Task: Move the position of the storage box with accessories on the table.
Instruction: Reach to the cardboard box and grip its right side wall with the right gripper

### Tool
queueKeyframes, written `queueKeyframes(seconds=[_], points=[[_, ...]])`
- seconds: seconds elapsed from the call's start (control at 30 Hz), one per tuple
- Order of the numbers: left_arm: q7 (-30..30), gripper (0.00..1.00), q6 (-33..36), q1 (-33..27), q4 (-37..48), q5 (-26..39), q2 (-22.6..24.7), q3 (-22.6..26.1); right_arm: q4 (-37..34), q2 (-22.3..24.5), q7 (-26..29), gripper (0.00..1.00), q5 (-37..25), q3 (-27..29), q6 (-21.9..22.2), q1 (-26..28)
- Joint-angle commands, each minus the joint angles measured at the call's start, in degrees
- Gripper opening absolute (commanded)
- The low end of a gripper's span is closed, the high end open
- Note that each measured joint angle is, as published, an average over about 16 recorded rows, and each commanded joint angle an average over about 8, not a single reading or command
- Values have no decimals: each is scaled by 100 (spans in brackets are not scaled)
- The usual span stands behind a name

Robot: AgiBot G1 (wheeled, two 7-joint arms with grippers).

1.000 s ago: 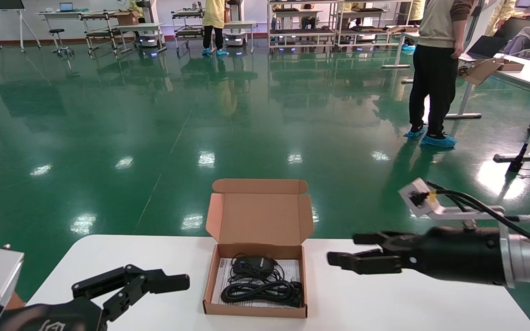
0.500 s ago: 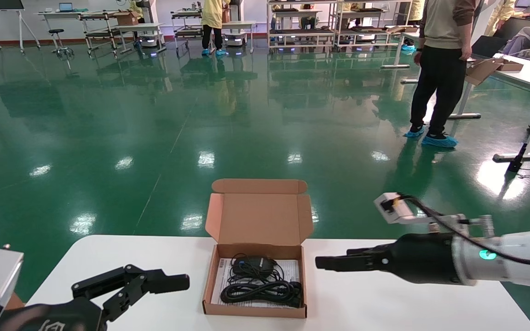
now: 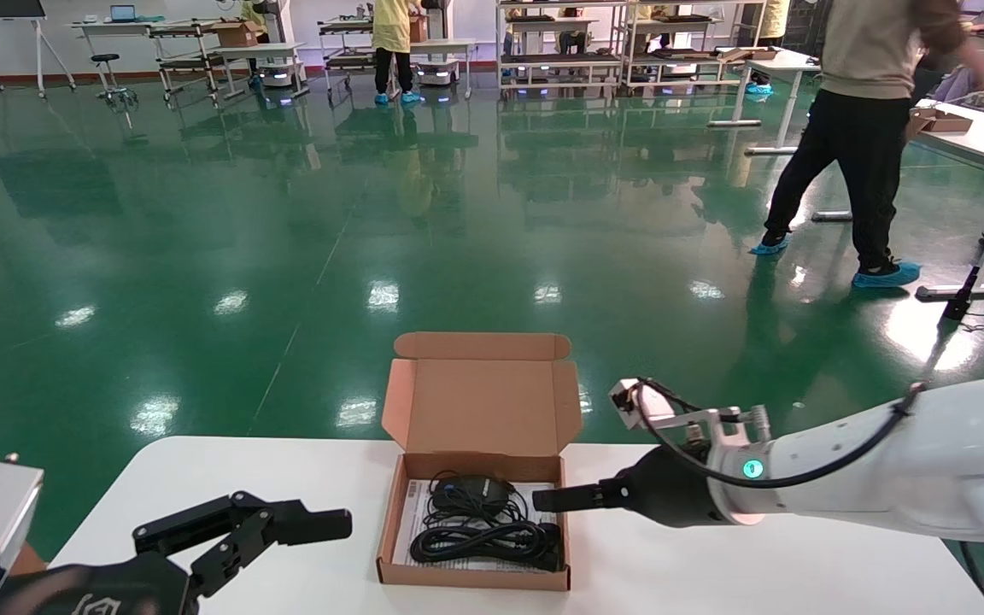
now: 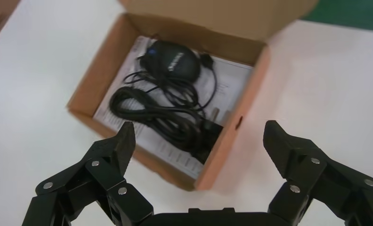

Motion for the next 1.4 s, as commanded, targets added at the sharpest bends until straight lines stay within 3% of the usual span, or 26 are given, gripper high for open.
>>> queueKeyframes(seconds=[0.03, 0.53, 0.83, 1.17, 1.2, 1.27, 1.4], points=[[0, 100, 0, 0, 0, 0, 0, 0, -158, -170, 161, 100, -102, -67, 164, 7], [0, 100, 0, 0, 0, 0, 0, 0, 131, -261, 623, 100, -185, -266, 809, -482], [0, 100, 0, 0, 0, 0, 0, 0, 80, -227, 566, 100, -122, -284, 1204, -587], [0, 100, 0, 0, 0, 0, 0, 0, -10, -247, 449, 99, 70, -225, 1341, -750], [0, 100, 0, 0, 0, 0, 0, 0, -5, -251, 437, 97, 85, -224, 1352, -766], [0, 100, 0, 0, 0, 0, 0, 0, 7, -259, 424, 83, 109, -228, 1371, -791], [0, 100, 0, 0, 0, 0, 0, 0, 51, -273, 420, 37, 140, -253, 1400, -816]])
